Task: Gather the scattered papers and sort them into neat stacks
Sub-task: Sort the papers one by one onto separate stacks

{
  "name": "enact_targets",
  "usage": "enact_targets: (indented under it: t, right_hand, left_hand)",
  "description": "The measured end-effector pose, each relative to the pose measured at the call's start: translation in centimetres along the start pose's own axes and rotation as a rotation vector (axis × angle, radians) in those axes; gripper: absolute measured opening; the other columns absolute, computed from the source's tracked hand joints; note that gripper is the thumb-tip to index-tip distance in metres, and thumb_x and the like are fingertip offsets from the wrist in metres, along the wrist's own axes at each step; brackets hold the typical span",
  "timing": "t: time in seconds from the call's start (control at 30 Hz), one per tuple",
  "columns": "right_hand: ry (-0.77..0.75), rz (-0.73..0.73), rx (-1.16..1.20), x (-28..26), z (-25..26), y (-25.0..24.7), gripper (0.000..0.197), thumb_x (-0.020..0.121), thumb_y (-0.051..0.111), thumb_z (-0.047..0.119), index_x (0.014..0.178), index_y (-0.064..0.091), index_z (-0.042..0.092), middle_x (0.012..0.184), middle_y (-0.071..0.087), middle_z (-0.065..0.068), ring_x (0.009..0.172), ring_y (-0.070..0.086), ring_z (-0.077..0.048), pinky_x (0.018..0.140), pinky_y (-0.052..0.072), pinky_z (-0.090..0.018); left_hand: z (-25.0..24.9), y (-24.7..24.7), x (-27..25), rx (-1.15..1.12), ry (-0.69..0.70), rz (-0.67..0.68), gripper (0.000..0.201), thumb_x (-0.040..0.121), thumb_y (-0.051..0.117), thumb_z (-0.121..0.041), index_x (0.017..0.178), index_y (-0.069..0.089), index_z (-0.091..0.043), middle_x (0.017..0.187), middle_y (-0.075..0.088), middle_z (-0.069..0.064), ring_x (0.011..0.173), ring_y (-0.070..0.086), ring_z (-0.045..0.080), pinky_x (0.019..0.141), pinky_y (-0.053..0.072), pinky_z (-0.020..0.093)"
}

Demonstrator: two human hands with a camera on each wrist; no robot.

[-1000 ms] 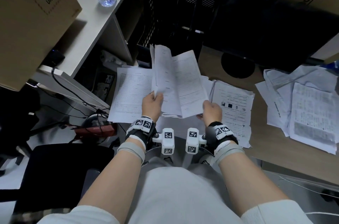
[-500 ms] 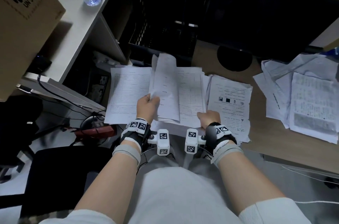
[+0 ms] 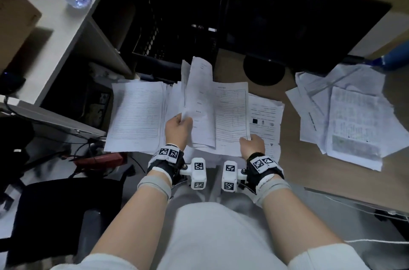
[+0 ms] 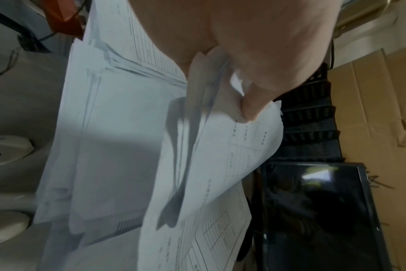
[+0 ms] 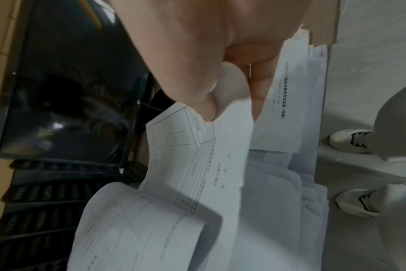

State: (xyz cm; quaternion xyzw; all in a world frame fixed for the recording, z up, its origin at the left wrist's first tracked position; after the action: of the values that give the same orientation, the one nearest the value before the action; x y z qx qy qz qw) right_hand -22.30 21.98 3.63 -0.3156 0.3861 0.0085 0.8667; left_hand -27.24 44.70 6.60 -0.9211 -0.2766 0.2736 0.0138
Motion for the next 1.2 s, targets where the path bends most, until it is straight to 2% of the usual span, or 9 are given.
enact_targets:
  t: [0.1,0.27,0.47,0.63,0.87,0.93,1.0,1.1,1.2]
  right_hand:
    - [-0.106,0.091,0.003,0.3,2.0,1.6,0.014,0.093,0.052,0.017,0.098,0.063,0.009,0.102,0.067,-0.011,0.087,0.061,-0.030,0.082,0.055,-0.039]
    - [-0.271,0.239,-0.113,-1.5,5.5,5.7,0.014,0.093,0.053,0.016,0.090,0.063,0.006,0.096,0.064,-0.010,0.088,0.060,-0.030,0.079,0.048,-0.033]
    - [-0.281,0.310,-0.162,-2.2,7.8,11.0,0.016,0.091,0.052,0.016,0.080,0.062,0.010,0.084,0.066,-0.008,0.080,0.062,-0.030,0.076,0.052,-0.036]
    - [-0.208,0.307,-0.151,-4.0,10.3,17.8,0.007,0.093,0.052,0.016,0.088,0.052,0.011,0.085,0.057,-0.006,0.084,0.060,-0.027,0.079,0.050,-0.033]
    - [-0.067,0.360,-0.086,-4.6,11.5,26.9,0.030,0.092,0.049,0.019,0.116,0.061,0.006,0.112,0.067,-0.010,0.099,0.064,-0.033,0.087,0.054,-0.039]
    - [-0.058,0.420,-0.041,-5.3,12.1,28.3,0.023,0.092,0.050,0.015,0.110,0.061,0.007,0.107,0.067,-0.008,0.096,0.065,-0.031,0.087,0.055,-0.039]
    - [-0.019,0.485,-0.017,-5.7,12.2,29.4,0.020,0.089,0.051,0.012,0.103,0.065,0.009,0.102,0.071,-0.008,0.091,0.068,-0.030,0.085,0.058,-0.042]
    - [0.052,0.535,-0.030,-6.1,12.4,29.2,0.015,0.088,0.055,0.015,0.097,0.064,0.006,0.086,0.069,-0.007,0.078,0.065,-0.028,0.072,0.056,-0.035]
    - [0.010,0.498,-0.141,-5.3,12.4,27.6,0.045,0.092,0.060,0.028,0.126,0.056,-0.002,0.113,0.064,-0.014,0.096,0.062,-0.031,0.082,0.049,-0.035]
  left_hand:
    - [-1.2,-2.2,-1.5,0.013,0.051,-0.177,0.018,0.083,0.059,-0.016,0.069,0.048,-0.018,0.082,0.039,-0.011,0.058,0.040,0.013,0.064,0.037,0.026]
    - [-1.3,-7.8,-3.4,0.095,0.073,-0.365,0.040,0.087,0.055,-0.006,0.058,0.031,-0.021,0.045,0.031,-0.015,0.044,0.026,0.004,0.046,0.026,0.022]
    - [0.7,-12.8,-1.7,0.080,0.022,-0.457,0.025,0.081,0.055,-0.027,0.062,0.044,-0.015,0.059,0.049,-0.005,0.057,0.044,0.016,0.063,0.040,0.031]
    - [0.4,-18.4,1.1,0.154,0.018,-0.485,0.040,0.089,0.055,-0.031,0.108,0.065,0.003,0.108,0.070,0.024,0.104,0.064,0.043,0.093,0.054,0.051]
    - [0.1,-23.7,5.8,0.197,-0.002,-0.390,0.015,0.092,0.058,-0.024,0.088,0.070,-0.016,0.082,0.071,-0.004,0.079,0.066,0.018,0.082,0.056,0.038]
    - [-0.1,-24.1,6.6,0.166,-0.012,-0.361,0.015,0.095,0.058,-0.021,0.100,0.071,-0.015,0.086,0.068,-0.013,0.083,0.063,0.011,0.086,0.054,0.031]
    - [-0.3,-24.6,7.3,0.145,-0.033,-0.359,0.033,0.094,0.060,-0.024,0.120,0.067,-0.005,0.102,0.070,-0.008,0.097,0.066,0.012,0.093,0.053,0.026]
    - [0.3,-24.7,8.2,0.110,-0.047,-0.322,0.053,0.084,0.061,-0.039,0.118,0.066,0.001,0.119,0.071,0.016,0.115,0.066,0.032,0.103,0.052,0.048]
    - [-0.3,-23.5,8.2,0.128,-0.049,-0.277,0.041,0.090,0.061,-0.033,0.115,0.069,-0.001,0.115,0.073,0.013,0.112,0.067,0.028,0.101,0.053,0.042]
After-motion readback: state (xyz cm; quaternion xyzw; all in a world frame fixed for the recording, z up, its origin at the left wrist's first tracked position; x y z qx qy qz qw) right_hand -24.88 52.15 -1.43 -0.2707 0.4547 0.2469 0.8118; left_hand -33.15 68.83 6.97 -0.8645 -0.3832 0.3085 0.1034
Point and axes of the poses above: each hand's wrist, its own x-axis towards the middle knuckle, its own y-axis out of the palm, z = x × y, the point moved 2 cm from there along x, towards the middle knuckle
